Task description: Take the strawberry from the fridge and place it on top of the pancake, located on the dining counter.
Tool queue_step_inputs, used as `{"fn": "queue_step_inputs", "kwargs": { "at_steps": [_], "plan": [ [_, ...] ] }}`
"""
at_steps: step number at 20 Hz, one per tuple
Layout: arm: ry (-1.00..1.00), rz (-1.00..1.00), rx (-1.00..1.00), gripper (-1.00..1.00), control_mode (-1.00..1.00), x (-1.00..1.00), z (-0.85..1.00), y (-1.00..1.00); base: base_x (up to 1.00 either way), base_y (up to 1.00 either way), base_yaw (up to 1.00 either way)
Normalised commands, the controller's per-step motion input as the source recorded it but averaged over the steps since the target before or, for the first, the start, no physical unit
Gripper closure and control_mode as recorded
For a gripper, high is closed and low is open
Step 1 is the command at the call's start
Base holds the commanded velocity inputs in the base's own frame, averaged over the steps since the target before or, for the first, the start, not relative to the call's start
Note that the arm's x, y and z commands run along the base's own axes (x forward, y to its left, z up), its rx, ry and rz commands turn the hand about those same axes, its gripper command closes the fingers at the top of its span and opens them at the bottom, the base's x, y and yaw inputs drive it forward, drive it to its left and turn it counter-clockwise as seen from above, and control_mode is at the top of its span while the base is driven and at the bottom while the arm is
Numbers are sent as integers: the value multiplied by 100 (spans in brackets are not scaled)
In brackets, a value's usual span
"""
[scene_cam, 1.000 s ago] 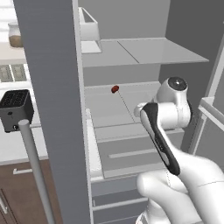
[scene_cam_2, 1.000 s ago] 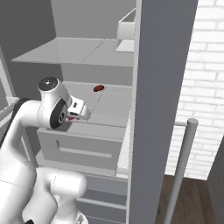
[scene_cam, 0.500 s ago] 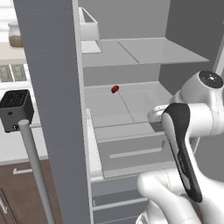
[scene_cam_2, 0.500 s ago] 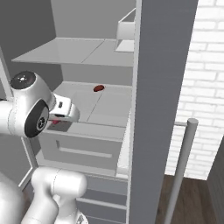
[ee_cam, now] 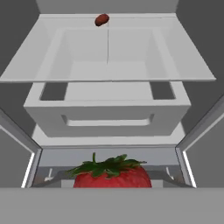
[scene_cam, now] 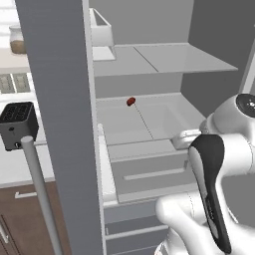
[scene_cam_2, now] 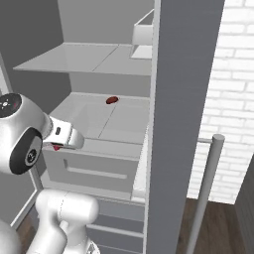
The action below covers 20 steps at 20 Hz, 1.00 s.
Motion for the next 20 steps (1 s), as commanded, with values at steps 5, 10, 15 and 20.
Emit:
{"fn": "queue_step_inputs", "kwargs": {
  "at_steps": [5,10,15,20],
  "plan": [
    [0,-15,-4,100,-100,-21,0,0,0,0,0],
    [0,-1,0,100,-100,-1,0,0,0,0,0],
    [0,0,0,100,-100,0,0,0,0,0,0],
    [0,0,0,100,100,-3,0,0,-37,0,0]
  ]
}}
